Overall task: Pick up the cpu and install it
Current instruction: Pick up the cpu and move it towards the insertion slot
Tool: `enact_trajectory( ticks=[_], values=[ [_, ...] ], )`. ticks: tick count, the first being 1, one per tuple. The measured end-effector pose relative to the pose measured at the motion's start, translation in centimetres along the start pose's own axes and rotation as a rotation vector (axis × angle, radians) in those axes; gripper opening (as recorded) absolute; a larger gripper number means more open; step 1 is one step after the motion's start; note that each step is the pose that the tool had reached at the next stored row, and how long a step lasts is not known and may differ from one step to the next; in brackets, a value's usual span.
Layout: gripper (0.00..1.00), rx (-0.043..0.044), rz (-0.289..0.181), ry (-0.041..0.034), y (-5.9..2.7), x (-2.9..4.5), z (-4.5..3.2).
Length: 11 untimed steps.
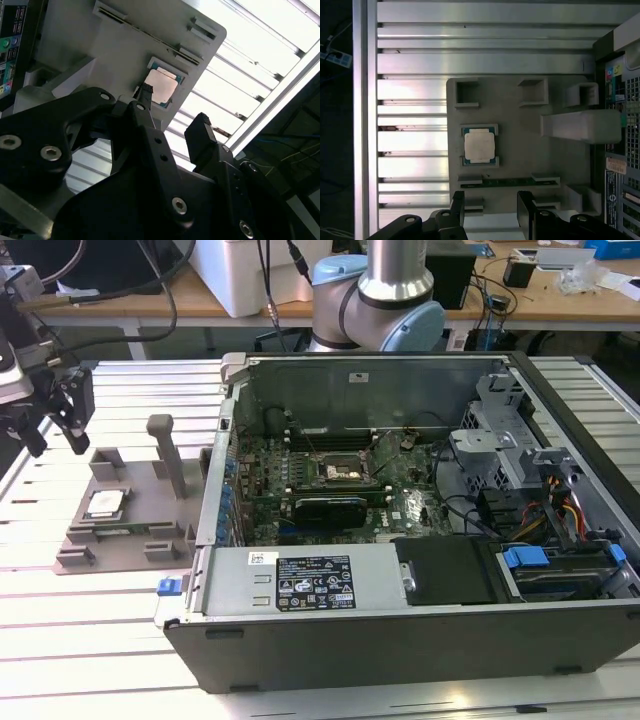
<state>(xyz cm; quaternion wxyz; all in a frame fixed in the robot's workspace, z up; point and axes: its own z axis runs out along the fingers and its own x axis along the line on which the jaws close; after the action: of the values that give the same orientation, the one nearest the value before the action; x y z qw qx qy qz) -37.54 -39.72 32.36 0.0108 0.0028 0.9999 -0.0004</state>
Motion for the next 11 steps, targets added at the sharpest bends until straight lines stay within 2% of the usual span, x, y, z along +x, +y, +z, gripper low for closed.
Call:
enact_trajectory(
  ticks=[11],
  values=[
    [0.54,0.0001,0.000,0.0001,0.00,0.02,0.96]
  ],
)
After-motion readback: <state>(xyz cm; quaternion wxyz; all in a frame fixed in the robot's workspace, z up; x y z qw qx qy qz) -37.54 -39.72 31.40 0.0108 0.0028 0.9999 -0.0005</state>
